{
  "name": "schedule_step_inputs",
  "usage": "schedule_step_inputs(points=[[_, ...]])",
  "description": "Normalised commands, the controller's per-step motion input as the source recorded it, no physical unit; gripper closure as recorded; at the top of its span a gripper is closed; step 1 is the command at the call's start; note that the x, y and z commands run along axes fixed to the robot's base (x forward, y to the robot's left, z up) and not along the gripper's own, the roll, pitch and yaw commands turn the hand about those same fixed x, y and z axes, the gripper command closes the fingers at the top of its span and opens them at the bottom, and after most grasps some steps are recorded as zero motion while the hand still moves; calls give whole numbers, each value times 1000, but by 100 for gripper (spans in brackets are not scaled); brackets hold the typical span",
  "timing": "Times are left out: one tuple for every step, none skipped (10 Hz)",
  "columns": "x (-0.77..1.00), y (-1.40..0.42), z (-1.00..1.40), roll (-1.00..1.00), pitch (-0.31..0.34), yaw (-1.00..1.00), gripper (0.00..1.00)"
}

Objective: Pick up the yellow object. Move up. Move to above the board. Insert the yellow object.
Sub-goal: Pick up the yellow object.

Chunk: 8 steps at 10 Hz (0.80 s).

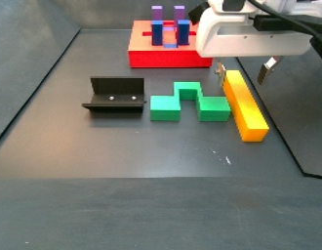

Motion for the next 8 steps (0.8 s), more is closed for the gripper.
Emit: schedule_step_inputs(points=[[-114,80,-217,207,7,-43,0],[-111,37,-214,197,0,-46,0],[-106,17,-206,189,0,-46,0],[-126,0,-177,181,0,-37,0],[-100,0,-177,171,0,-37,0],[-49,0,-200,123,0,-34,0],[-17,0,-223,121,0,-34,0],[0,0,-246,113,0,-34,0]])
